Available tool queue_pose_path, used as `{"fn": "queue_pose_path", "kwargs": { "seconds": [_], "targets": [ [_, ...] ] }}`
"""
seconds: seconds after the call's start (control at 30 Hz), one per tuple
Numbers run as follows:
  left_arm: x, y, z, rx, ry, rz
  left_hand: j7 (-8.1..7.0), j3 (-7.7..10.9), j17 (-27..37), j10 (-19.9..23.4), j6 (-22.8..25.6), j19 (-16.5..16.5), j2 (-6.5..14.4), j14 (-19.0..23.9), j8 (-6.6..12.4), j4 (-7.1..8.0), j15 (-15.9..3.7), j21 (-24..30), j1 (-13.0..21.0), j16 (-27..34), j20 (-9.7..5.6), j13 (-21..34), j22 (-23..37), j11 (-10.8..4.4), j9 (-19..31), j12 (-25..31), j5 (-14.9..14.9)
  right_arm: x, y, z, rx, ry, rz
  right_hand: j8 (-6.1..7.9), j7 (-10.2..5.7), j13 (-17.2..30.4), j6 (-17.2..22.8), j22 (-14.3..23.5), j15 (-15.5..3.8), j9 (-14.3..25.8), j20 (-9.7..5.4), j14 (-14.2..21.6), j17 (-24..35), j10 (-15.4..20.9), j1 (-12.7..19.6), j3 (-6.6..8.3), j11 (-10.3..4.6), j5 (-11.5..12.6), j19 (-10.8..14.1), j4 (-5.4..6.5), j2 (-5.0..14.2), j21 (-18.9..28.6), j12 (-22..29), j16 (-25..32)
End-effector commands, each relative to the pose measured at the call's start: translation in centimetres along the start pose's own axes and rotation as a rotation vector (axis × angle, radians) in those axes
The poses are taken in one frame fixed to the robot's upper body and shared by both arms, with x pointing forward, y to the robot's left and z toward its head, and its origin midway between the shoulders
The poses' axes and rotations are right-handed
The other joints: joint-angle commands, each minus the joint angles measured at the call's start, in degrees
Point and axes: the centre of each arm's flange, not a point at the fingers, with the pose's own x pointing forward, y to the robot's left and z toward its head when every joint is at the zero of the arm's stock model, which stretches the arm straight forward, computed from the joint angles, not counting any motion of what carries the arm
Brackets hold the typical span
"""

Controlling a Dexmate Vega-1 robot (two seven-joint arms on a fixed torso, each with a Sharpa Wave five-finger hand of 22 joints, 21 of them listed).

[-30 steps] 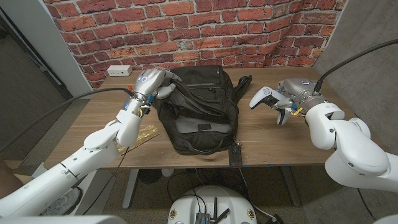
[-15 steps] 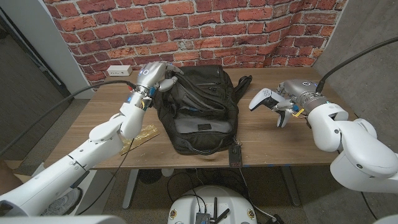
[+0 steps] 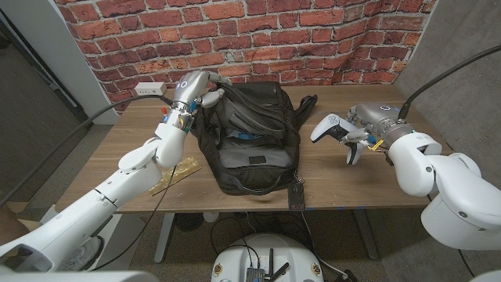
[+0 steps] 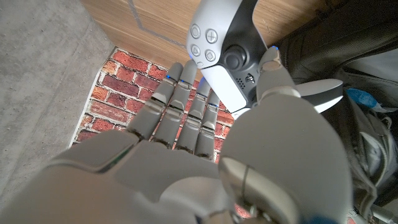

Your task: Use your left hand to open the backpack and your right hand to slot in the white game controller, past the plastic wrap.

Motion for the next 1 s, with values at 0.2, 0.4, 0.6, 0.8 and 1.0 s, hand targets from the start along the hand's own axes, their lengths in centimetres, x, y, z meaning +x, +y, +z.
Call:
{"fn": "queue_pose_path", "kwargs": {
  "seconds": [0.2,0.4,0.6,0.8,1.0],
  "targets": [
    [1.9,0.3,0.1,-0.09,0.069,0.05,0.21,0.65,0.23,0.91,0.46,-0.13,0.45,0.98,0.16,-0.03,-3.55,0.04,-0.01,0.03,-7.91,0.2,0.22,0.03,0.29,0.02,0.47,-1.0,0.4,1.3,0.03,-0.031,0.049,0.43,-5.41,1.32,6.55,0.28,-9.01,0.17,-7.27,0.69,0.26,8.63,3.1,0.54,-7.85,1.82,0.54,0.11,7.39,0.2,0.05,-0.11],
    [2.0,0.1,0.0,-0.133,0.101,0.056,0.49,0.69,0.24,1.02,0.59,-0.07,0.5,1.16,0.19,-0.01,-3.53,0.07,-0.02,0.08,-7.92,0.19,0.23,0.03,0.29,0.03,0.48,-1.0,0.3,2.0,0.039,-0.052,0.064,0.42,-5.3,1.38,6.64,0.28,-8.97,0.18,-7.24,0.76,0.3,8.68,3.09,0.48,-7.86,1.82,0.58,0.12,7.35,0.23,-0.02,-0.17],
    [2.1,-0.4,0.0,-0.15,0.117,0.061,0.57,0.73,0.24,1.06,0.57,-0.03,0.5,1.26,0.15,-0.02,-3.52,0.08,-0.02,0.09,-7.93,0.19,0.23,0.01,0.3,0.02,0.48,-0.9,0.5,2.7,0.059,-0.068,0.083,0.4,-5.26,1.41,6.75,0.28,-9.0,0.19,-7.23,0.81,0.35,8.75,3.11,0.43,-7.86,1.82,0.58,0.09,7.31,0.24,-0.12,-0.25],
    [2.5,-0.5,-0.1,-0.176,0.132,0.066,0.57,0.75,0.23,1.07,0.58,0.0,0.48,1.32,0.12,-0.05,-3.53,0.1,0.0,0.08,-7.94,0.19,0.24,0.01,0.31,0.0,0.48,-0.8,0.5,3.5,0.066,-0.093,0.097,0.35,-5.31,1.41,6.76,0.28,-8.98,0.19,-7.24,0.92,0.39,8.93,3.07,0.39,-7.66,1.83,0.57,0.14,7.34,0.25,-0.18,-0.31],
    [2.8,-0.6,-0.3,-0.215,0.164,0.071,0.58,0.78,0.23,1.15,0.62,0.06,0.41,1.39,0.11,-0.1,-3.55,0.11,0.05,0.08,-7.94,0.19,0.24,0.02,0.32,0.01,0.49,-0.4,0.7,4.3,0.08,-0.118,0.108,0.34,-5.23,1.47,6.83,0.29,-9.0,0.2,-7.25,0.94,0.4,8.85,3.11,0.4,-7.73,1.84,0.64,0.12,7.38,0.29,-0.27,-0.39]
  ]
}}
